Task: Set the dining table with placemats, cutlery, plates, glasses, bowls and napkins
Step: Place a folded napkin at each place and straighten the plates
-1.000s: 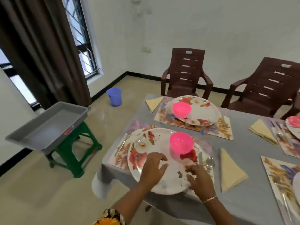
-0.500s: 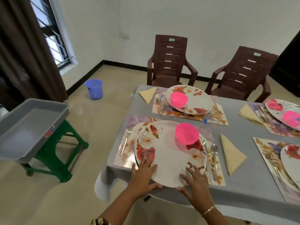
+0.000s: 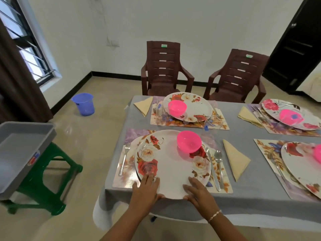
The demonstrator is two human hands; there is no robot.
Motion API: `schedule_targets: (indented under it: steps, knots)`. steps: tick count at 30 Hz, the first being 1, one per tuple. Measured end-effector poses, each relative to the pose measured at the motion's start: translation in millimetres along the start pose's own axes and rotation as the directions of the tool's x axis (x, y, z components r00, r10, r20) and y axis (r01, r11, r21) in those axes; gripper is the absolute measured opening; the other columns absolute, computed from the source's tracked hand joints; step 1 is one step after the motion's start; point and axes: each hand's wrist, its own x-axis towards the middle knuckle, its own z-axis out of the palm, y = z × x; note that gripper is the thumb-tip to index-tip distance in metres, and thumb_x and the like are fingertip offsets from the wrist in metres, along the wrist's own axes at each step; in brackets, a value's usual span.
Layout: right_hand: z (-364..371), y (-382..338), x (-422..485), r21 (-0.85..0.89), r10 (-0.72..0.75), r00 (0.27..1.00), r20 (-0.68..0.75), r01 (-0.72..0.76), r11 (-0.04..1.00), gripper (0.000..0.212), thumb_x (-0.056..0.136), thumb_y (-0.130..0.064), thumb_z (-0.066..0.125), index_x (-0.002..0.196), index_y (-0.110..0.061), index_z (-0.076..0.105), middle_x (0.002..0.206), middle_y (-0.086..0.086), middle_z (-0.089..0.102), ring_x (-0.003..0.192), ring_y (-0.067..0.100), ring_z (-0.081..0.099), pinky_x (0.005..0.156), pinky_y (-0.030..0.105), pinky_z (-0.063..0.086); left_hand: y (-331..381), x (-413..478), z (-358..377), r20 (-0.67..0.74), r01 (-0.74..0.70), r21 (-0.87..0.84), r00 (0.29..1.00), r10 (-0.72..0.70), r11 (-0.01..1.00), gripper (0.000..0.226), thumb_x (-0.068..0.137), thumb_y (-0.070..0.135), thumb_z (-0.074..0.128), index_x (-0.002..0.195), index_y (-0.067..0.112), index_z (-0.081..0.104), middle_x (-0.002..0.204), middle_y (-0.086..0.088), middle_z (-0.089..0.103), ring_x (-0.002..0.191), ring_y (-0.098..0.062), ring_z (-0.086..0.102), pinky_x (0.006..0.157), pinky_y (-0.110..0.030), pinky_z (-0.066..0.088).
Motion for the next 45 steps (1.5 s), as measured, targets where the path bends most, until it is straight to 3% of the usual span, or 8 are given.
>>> schedule_targets:
  steps: [4, 7, 11, 16, 21, 25, 32, 45]
  knots:
    - [-6.1, 2.0, 6.3, 0.133, 0.071, 0.989, 0.132, -0.089, 0.987, 0.113, 0.059, -0.09, 0.003, 0.125, -0.016, 0.058, 0.146, 0.009, 0.036, 0.136, 0.023, 0.033, 0.105, 0.023, 0.024, -0.7, 5.9, -3.4, -0.012, -0.019, 0.03, 1.0, 0.02, 0.999, 0.067, 0.063, 0.059, 0.074, 0.118, 0.021, 0.063, 0.126, -0.01, 0.058, 0.116, -0.028, 0.058, 0.077, -0.057, 0.052]
    - [-14.4, -3.0, 12.1, 0.102, 0.076, 0.982, 0.172, -0.095, 0.99, 0.098, 0.063, -0.084, 0.019, 0.13, -0.022, 0.052, 0.15, 0.001, 0.03, 0.138, 0.017, 0.028, 0.106, 0.022, 0.028, -3.4, 13.7, 5.5, -0.085, 0.015, 0.044, 0.996, -0.011, 0.999, 0.069, 0.032, 0.059, 0.087, 0.088, 0.021, 0.074, 0.094, -0.004, 0.071, 0.083, -0.023, 0.07, 0.048, -0.044, 0.053]
    - [-16.0, -2.1, 18.5, -0.008, 0.078, 0.985, 0.151, -0.078, 0.997, 0.046, 0.089, -0.044, 0.051, 0.129, -0.023, 0.055, 0.148, 0.0, 0.035, 0.135, 0.017, 0.035, 0.103, 0.028, 0.037, -0.2, 14.8, -0.3, -0.064, 0.023, -0.013, 0.998, -0.024, 1.0, 0.067, 0.079, 0.058, 0.06, 0.134, 0.022, 0.049, 0.141, -0.007, 0.045, 0.13, -0.025, 0.044, 0.088, -0.051, 0.048]
    - [-20.4, -3.6, 25.2, -0.047, 0.14, 0.97, 0.201, -0.133, 0.99, 0.044, 0.074, -0.054, 0.037, 0.09, -0.034, 0.072, 0.106, -0.004, 0.07, 0.094, 0.017, 0.069, 0.059, 0.036, 0.054, -0.4, 19.3, -4.3, -0.005, 0.03, -0.011, 1.0, -0.03, 0.999, 0.065, 0.093, 0.055, 0.036, 0.147, 0.023, 0.02, 0.155, -0.002, 0.018, 0.143, -0.022, 0.016, 0.102, -0.045, 0.037]
    - [-18.7, -1.2, 26.8, -0.115, 0.114, 0.98, 0.164, -0.096, 0.989, 0.086, 0.065, -0.066, 0.01, 0.13, -0.029, 0.052, 0.148, -0.001, 0.036, 0.14, 0.021, 0.027, 0.104, 0.042, 0.027, 0.2, 23.9, -2.0, -0.032, 0.043, -0.031, 0.999, -0.044, 0.999, 0.064, 0.092, 0.055, 0.04, 0.145, 0.023, 0.024, 0.151, -0.002, 0.023, 0.139, -0.02, 0.022, 0.096, -0.044, 0.042]
    - [-18.9, 2.0, 33.4, -0.106, 0.132, 0.971, 0.201, -0.112, 0.988, 0.095, 0.06, -0.069, 0.002, 0.137, -0.031, 0.042, 0.154, -0.004, 0.022, 0.145, 0.018, 0.01, 0.112, 0.037, 0.018, 3.1, 26.0, -3.1, -0.011, 0.075, -0.053, 0.997, -0.075, 0.996, 0.063, 0.093, 0.055, 0.039, 0.145, 0.024, 0.022, 0.152, -0.002, 0.021, 0.14, -0.021, 0.019, 0.099, -0.046, 0.04]
    - [-13.0, 7.1, 34.4, -0.009, 0.092, 0.985, 0.148, -0.091, 0.996, 0.09, 0.076, -0.079, 0.009, 0.121, -0.021, 0.062, 0.139, 0.008, 0.049, 0.134, 0.035, 0.037, 0.101, 0.053, 0.034, 4.9, 28.2, -6.2, 0.034, 0.094, -0.069, 0.995, -0.092, 0.993, 0.064, 0.094, 0.053, 0.038, 0.147, 0.025, 0.017, 0.155, -0.001, 0.014, 0.144, -0.022, 0.012, 0.104, -0.048, 0.035]
    - [-30.4, 3.9, 31.5, -0.124, 0.063, 0.988, 0.143, -0.045, 0.991, 0.08, 0.079, -0.071, 0.017, 0.131, -0.02, 0.052, 0.144, 0.003, 0.043, 0.137, 0.024, 0.034, 0.107, 0.046, 0.03, 10.8, 21.7, -12.0, -0.03, 0.134, -0.029, 0.99, -0.135, 0.991, 0.061, 0.094, 0.056, 0.037, 0.145, 0.024, 0.025, 0.153, 0.001, 0.023, 0.141, -0.018, 0.019, 0.103, -0.043, 0.035]
